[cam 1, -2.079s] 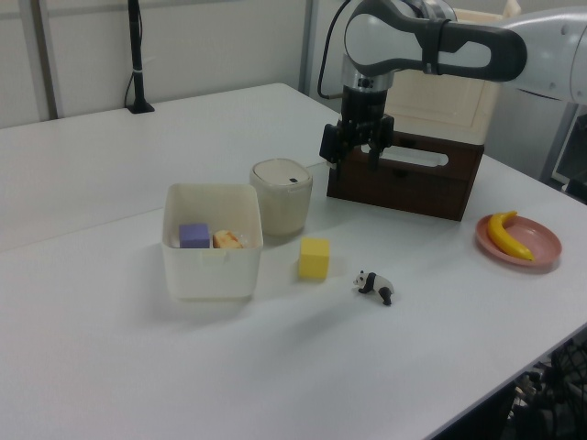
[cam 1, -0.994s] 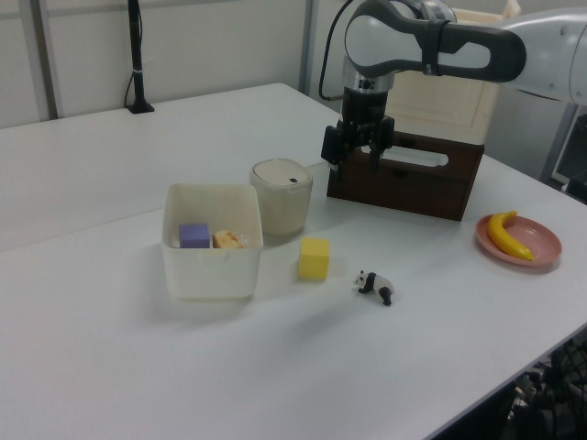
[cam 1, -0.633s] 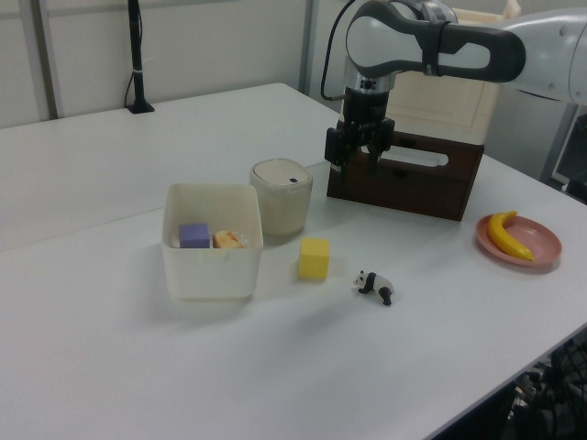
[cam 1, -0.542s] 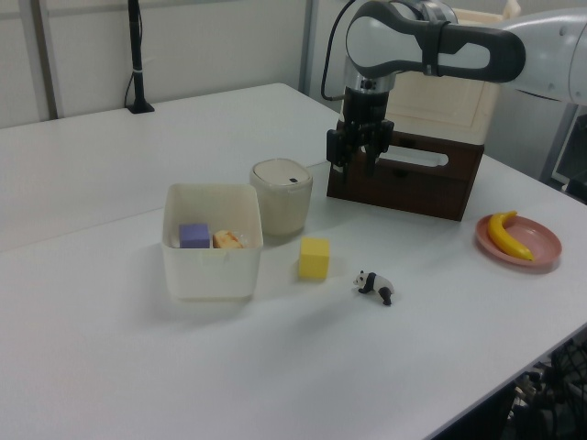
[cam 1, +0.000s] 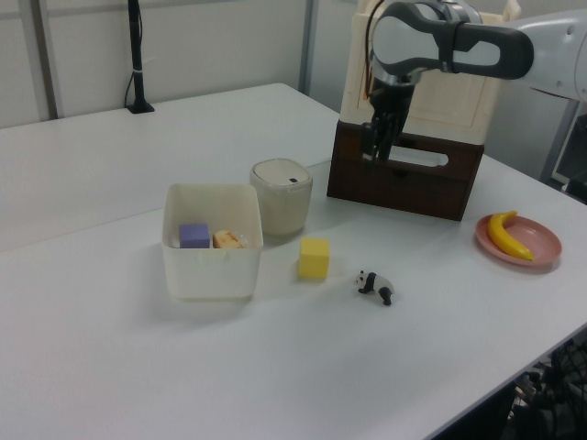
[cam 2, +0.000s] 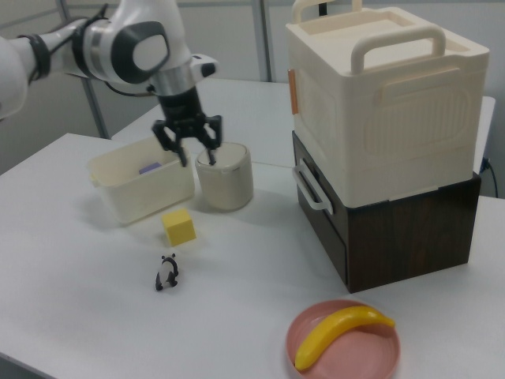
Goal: Slide open the drawer
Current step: 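Move the gripper toward the dark wooden drawer's front handle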
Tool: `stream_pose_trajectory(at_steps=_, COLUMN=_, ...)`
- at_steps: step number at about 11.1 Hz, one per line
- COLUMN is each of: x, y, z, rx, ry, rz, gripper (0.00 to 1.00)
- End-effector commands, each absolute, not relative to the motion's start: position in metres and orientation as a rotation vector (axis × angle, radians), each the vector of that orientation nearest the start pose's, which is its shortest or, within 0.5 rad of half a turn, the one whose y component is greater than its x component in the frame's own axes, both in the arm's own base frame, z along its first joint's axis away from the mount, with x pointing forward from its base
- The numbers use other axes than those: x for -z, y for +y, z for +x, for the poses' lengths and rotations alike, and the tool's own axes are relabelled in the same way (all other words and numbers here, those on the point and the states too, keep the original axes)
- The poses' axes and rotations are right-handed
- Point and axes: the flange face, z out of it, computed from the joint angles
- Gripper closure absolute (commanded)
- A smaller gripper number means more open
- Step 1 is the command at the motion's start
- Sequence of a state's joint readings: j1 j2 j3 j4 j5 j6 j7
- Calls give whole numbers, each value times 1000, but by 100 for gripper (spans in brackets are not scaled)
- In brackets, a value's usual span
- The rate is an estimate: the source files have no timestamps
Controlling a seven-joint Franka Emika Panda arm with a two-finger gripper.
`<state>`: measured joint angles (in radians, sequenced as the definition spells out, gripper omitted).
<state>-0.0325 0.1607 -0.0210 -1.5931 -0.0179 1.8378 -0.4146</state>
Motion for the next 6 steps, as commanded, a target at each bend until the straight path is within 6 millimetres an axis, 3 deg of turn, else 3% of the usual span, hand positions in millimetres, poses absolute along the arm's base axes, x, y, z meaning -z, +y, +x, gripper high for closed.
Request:
stream_pose_trajectory(at_steps=1, x=-517, y=-75, z=643, rx=254, ry=-711, rz=-3218, gripper=36)
stream_pose_trajectory(at_steps=3, x=-490, y=-96, z=659, rx=294, ry=-712, rz=-3276, gripper=36)
stream_pose_trajectory(at_steps=6, x=-469, y=-132, z=678, rx=427, ry=-651, rz=-3324, gripper=36)
